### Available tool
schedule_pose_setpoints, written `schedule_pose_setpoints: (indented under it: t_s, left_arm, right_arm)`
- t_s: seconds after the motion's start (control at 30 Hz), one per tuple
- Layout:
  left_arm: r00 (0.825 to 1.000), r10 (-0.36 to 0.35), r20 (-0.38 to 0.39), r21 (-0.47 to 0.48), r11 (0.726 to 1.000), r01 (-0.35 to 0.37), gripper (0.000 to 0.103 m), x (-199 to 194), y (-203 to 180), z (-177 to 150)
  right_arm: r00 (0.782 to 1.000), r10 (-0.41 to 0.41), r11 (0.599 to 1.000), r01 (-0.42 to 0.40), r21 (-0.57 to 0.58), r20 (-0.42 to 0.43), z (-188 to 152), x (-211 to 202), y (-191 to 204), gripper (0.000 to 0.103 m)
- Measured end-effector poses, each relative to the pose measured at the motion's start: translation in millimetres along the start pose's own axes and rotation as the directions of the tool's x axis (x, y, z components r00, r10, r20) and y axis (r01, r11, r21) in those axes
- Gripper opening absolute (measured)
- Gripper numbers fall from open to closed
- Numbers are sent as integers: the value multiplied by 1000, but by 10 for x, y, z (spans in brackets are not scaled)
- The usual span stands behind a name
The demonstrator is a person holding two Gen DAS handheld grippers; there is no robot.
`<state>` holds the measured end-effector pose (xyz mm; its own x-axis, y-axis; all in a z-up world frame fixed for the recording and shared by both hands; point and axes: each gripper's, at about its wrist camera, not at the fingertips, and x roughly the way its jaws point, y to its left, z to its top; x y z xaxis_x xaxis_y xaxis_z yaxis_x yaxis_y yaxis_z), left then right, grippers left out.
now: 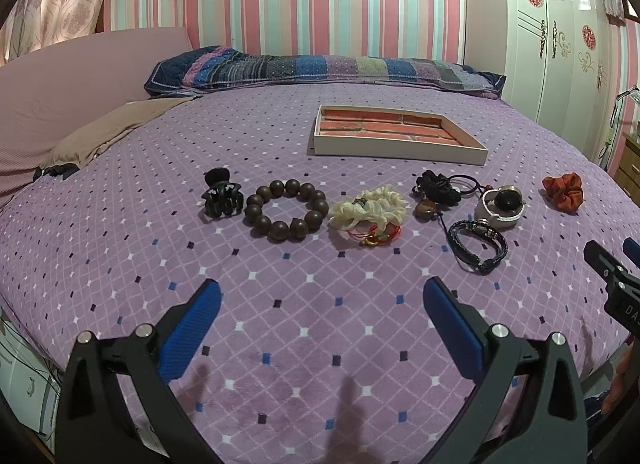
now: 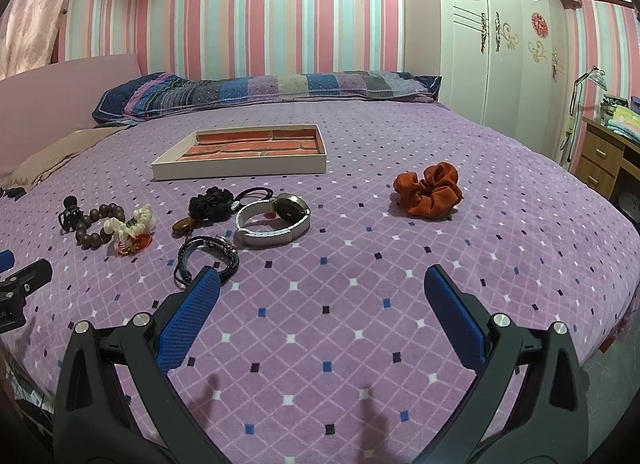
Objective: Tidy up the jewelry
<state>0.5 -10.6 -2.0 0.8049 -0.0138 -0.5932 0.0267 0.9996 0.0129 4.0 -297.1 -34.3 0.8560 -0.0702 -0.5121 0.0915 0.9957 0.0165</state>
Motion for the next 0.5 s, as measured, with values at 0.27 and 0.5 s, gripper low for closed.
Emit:
schedule_pose_setpoints:
  t_s: [0.27,0.5]
  left_arm:
    - [1000,0,0,0,1000,0,99,-1,22,1]
    - [1000,-1,-2,-1,1000,1,99,1,13,-1]
  right_arm:
    - [1000,-5,1000,5,-1,-1,1,3,5,99]
    - [1000,-5,1000,5,-1,-1,-2,7,3,99]
